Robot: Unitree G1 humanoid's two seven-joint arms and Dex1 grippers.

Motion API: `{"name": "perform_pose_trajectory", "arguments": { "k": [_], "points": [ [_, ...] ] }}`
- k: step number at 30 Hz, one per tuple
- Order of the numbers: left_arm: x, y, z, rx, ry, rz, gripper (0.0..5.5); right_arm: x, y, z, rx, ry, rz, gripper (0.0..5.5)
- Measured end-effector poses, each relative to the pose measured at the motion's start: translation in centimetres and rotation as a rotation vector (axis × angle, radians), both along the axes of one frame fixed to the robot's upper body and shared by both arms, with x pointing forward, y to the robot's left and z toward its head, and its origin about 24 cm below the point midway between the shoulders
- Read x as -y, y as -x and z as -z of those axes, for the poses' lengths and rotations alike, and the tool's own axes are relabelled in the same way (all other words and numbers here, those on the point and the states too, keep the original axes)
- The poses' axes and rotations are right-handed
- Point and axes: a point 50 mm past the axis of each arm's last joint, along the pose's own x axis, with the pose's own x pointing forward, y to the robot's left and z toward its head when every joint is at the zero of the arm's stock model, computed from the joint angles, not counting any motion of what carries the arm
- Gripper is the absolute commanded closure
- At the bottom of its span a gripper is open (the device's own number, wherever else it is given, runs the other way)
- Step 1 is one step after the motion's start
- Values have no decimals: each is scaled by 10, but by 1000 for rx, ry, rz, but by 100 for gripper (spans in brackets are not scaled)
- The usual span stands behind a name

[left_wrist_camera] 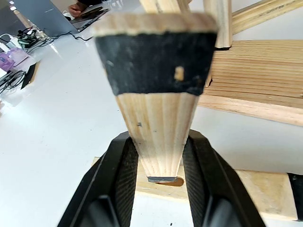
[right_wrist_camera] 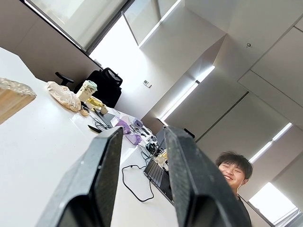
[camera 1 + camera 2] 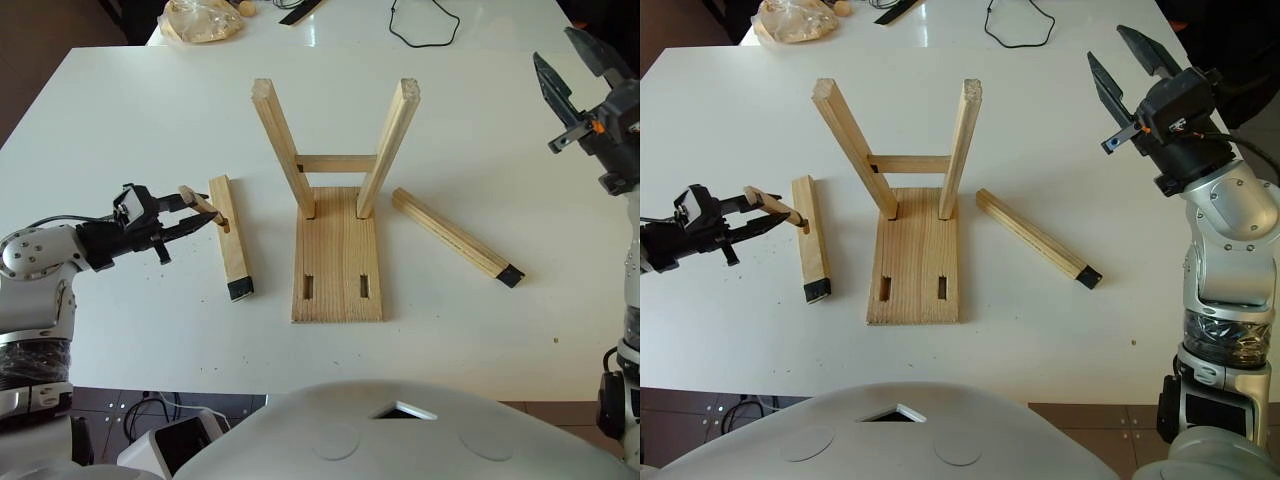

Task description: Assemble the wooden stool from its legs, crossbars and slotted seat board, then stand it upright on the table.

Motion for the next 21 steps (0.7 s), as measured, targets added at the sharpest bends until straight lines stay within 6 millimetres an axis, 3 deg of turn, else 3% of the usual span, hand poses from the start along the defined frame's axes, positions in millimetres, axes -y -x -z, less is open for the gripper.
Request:
{"name": "perform_pose_trajectory", "arguments": {
  "k": [9,21],
  "points": [
    [2,3,12,16,-8,61,421,-4,-2,6,-8,0,1,393],
    [-2,-20,3,-34,-26,82,421,-4,-1,13,-19,-14,16,393]
  ]
}}
